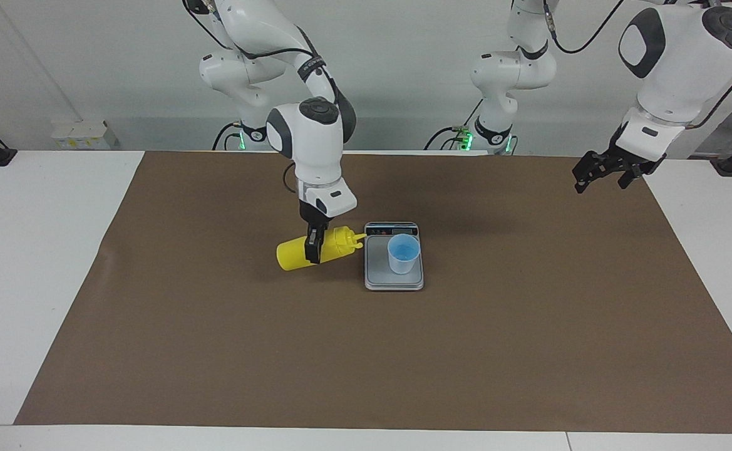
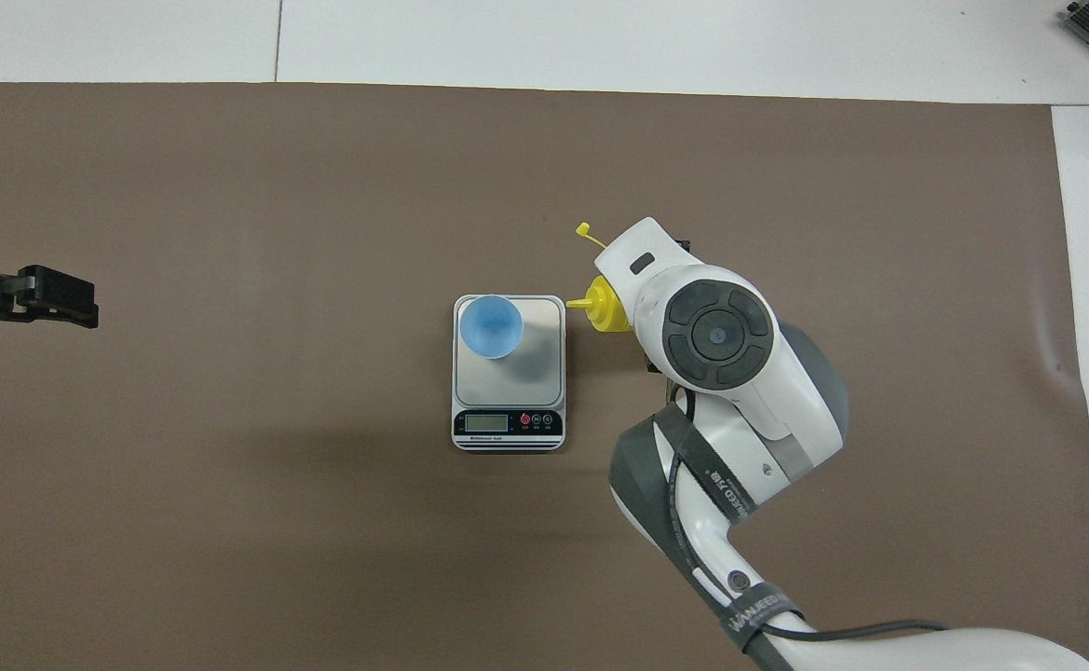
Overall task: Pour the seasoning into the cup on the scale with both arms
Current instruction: 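Lift the yellow bottle with the right gripper toward the cup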
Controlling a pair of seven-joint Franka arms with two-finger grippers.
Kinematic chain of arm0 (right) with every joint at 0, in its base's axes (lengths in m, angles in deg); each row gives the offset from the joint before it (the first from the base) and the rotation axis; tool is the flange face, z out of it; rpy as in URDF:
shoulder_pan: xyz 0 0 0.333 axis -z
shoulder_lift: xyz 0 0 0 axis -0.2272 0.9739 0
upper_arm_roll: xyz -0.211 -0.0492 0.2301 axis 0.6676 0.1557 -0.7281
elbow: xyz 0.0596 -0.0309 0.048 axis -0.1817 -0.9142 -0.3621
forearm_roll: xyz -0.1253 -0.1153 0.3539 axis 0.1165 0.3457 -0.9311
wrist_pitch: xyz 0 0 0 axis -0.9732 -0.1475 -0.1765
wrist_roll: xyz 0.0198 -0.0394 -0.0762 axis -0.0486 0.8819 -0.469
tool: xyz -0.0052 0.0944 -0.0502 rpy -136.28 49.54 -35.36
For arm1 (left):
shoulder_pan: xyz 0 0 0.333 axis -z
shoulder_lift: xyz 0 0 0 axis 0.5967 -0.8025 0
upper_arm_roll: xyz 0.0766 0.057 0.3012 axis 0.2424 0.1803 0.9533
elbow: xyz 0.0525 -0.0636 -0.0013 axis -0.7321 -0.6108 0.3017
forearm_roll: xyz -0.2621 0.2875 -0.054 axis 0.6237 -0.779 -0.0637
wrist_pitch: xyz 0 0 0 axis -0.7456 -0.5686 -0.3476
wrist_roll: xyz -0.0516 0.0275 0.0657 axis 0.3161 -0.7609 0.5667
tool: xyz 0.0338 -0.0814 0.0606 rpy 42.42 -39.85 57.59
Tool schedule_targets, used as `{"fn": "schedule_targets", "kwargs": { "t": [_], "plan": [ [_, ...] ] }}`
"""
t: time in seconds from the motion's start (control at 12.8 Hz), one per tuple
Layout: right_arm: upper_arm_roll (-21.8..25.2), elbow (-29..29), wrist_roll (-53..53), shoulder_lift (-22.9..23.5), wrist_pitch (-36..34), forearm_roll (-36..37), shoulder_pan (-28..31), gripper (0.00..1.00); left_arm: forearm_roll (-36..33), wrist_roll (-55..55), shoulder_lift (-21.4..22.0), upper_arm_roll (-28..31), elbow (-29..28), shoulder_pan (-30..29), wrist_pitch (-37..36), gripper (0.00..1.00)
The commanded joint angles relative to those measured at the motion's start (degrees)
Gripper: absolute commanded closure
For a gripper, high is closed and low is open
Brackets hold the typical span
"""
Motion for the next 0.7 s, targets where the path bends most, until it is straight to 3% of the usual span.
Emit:
{"fn": "schedule_targets", "kwargs": {
  "t": [0.0,0.23,0.39,0.62],
  "plan": [
    [-0.2,2.3,1.0,0.5,-1.9,4.0,-0.1,0.81,0.7,0.2,1.0,0.3,-1.1,0.0,-0.5,0.00],
    [0.0,8.8,1.9,5.0,-6.0,4.4,-2.2,0.81,0.7,0.2,1.0,0.3,-1.1,0.0,-0.5,0.00],
    [-0.3,13.6,6.7,8.4,-9.5,10.4,-3.5,0.81,0.7,0.2,1.0,0.3,-1.1,0.0,-0.5,0.00],
    [-0.3,14.0,10.7,10.6,-9.8,19.3,-6.6,0.81,0.7,0.2,1.0,0.3,-1.0,0.0,-0.5,0.00]
  ]
}}
